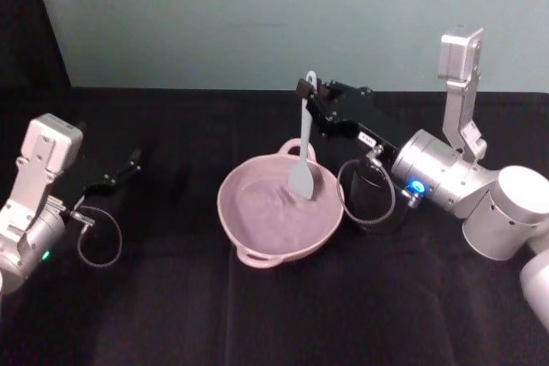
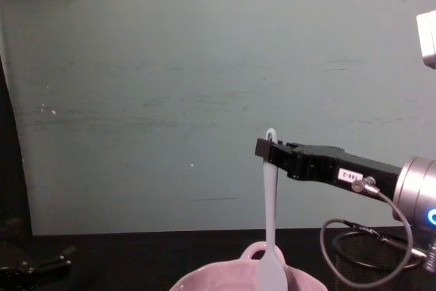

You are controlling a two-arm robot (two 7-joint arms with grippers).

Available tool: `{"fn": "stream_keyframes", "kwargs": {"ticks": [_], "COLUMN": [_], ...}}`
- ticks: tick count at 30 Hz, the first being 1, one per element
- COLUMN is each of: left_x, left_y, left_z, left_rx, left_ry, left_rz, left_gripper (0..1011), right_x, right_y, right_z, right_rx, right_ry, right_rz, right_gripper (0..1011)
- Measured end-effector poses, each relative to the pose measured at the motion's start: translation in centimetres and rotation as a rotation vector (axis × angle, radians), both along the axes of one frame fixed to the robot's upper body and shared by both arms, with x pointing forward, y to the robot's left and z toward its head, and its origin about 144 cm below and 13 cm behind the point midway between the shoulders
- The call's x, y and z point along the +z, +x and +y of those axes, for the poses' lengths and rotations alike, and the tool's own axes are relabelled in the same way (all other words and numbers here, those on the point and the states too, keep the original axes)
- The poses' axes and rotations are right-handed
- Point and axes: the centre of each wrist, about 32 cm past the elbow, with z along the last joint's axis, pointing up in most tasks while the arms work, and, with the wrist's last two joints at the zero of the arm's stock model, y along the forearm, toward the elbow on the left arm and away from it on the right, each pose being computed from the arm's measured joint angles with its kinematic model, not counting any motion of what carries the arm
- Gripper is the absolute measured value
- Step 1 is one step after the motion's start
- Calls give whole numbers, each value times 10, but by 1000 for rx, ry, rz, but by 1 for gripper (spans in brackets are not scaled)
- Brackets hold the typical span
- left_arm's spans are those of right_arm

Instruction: Use the one hand to pick up the spoon and stir the clear water in the bowl.

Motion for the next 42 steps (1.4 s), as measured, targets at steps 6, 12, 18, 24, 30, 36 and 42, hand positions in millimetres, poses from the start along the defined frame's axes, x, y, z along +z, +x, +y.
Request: {"fn": "stream_keyframes", "kwargs": {"ticks": [6,12,18,24,30,36,42], "left_x": [0,0,0,0,0,0,0], "left_y": [0,0,0,0,0,0,0], "left_z": [0,0,0,0,0,0,0], "left_rx": [0,0,0,0,0,0,0], "left_ry": [0,0,0,0,0,0,0], "left_rz": [0,0,0,0,0,0,0], "left_gripper": [1011,1011,1011,1011,1011,1011,1011], "right_x": [1,3,5,3,-2,-9,-6], "right_y": [-12,-23,-25,-15,0,18,22], "right_z": [8,25,42,50,52,42,19], "right_rx": [37,96,155,171,165,112,19], "right_ry": [-33,-54,-49,-39,-15,15,9], "right_rz": [3,-2,-12,-14,-3,14,1], "right_gripper": [116,116,116,117,116,116,116]}}
